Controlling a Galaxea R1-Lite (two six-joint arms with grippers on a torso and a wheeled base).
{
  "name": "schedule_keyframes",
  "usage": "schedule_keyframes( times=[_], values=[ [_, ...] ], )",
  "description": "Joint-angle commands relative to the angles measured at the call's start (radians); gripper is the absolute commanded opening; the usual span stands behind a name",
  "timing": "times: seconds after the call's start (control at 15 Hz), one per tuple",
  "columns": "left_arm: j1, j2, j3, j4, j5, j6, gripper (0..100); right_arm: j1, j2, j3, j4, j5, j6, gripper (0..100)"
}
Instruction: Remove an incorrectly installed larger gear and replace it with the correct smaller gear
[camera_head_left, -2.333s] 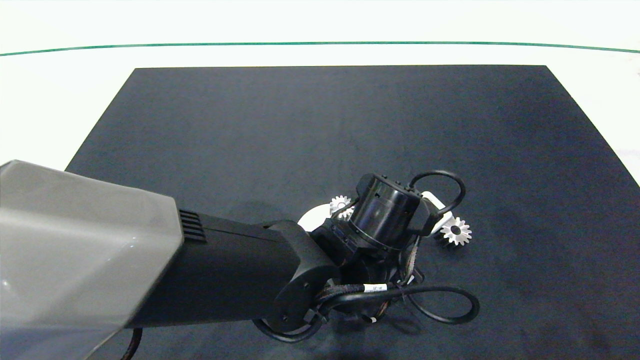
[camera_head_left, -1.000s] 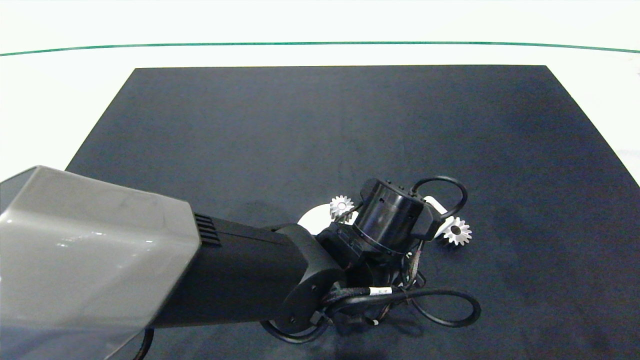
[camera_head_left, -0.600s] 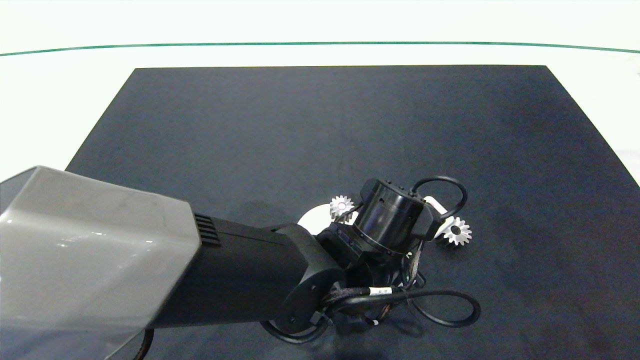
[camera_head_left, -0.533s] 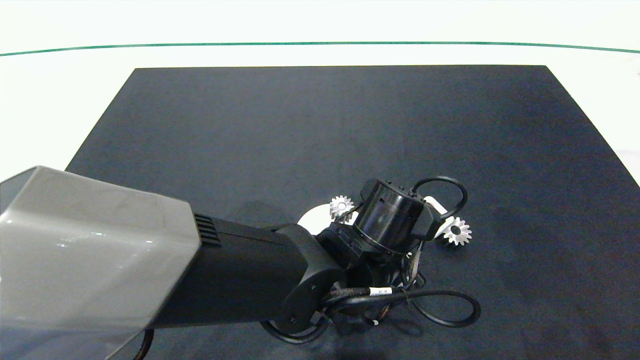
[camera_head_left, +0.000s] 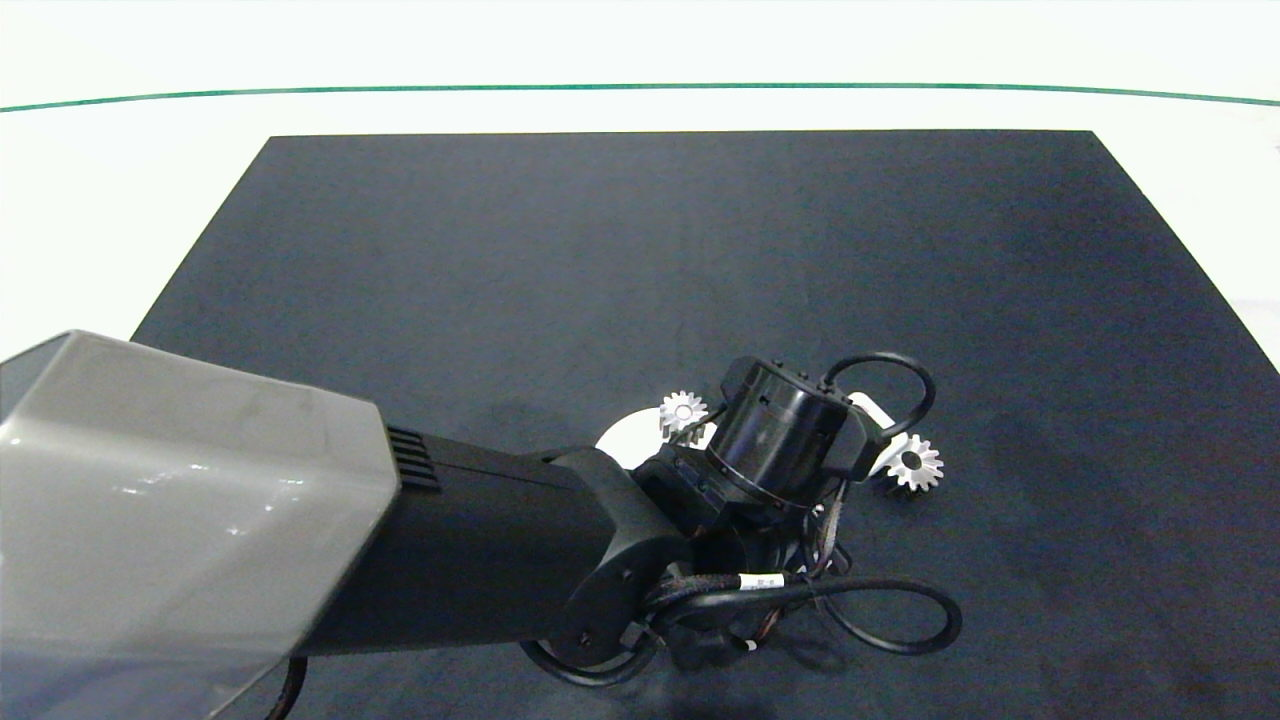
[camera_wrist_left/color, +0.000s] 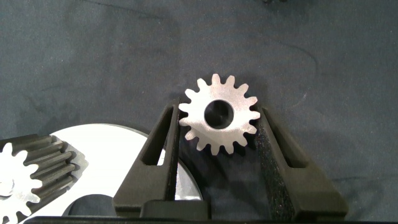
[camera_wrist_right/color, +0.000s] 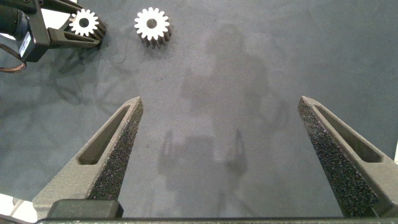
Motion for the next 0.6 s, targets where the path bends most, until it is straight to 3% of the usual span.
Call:
schedule_keyframes(
  times=[0.07,0.6],
  values=[
    [-0.002,-0.009,0.005,-0.003,0.003,0.002,19,0.000,-0.002,0.000,0.002,-0.001,-0.001,100],
    [0.004,-0.070,0.021,0.036,0.003,0.000,19,0.000,-0.008,-0.004,0.002,-0.001,-0.001,100]
  ],
)
